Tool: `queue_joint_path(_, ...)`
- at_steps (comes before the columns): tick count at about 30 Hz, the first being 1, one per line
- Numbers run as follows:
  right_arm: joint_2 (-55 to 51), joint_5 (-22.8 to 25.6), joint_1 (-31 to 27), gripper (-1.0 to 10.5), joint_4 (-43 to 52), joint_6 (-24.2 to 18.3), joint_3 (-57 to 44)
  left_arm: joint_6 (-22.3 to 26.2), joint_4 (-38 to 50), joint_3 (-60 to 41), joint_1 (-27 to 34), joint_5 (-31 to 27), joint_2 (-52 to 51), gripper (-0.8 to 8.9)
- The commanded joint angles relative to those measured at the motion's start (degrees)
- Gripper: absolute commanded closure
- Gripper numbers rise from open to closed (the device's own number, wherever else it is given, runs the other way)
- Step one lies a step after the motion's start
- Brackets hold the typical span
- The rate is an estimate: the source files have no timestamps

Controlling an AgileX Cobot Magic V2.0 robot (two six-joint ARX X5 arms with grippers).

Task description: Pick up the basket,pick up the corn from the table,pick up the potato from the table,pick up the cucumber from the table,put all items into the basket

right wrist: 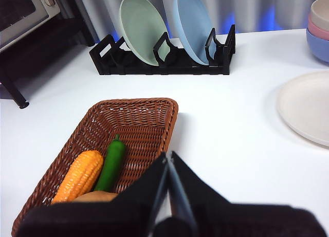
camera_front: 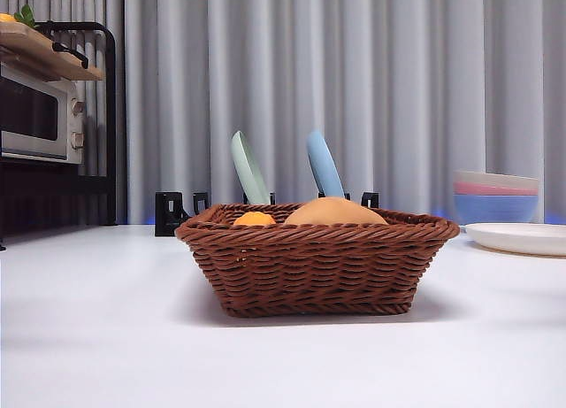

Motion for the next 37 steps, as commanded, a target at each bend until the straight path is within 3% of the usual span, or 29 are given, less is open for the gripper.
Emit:
queue_joint_path(1,-0.1,0.2,0.0,9.5,0.0,0.5,-0.2,5.1,6.9,-4.9,8.1,6.9,-2.0,8.15)
queue_joint_path(6,-0.1,0.1,0.0,9.5,0.0,0.5,-0.2,7.3,16.2,-15.6,19.6,20.3,-7.4,8.15)
queue_joint_path(8,-0.1,0.1,0.0,9.5,0.0,0.5,-0.2,7.3,17.1,-19.2,22.1,22.9,-9.8,8.15)
queue_joint_path(17,-0.1,0.1,0.0,9.5,0.0,0.5,-0.2,6.8,20.0,-30.9,26.5,23.9,-20.1,8.15)
queue_joint_path(37,-0.1,0.1,0.0,9.5,-0.1,0.5,-0.2,5.2,17.4,-35.1,28.8,23.8,-20.0,8.15)
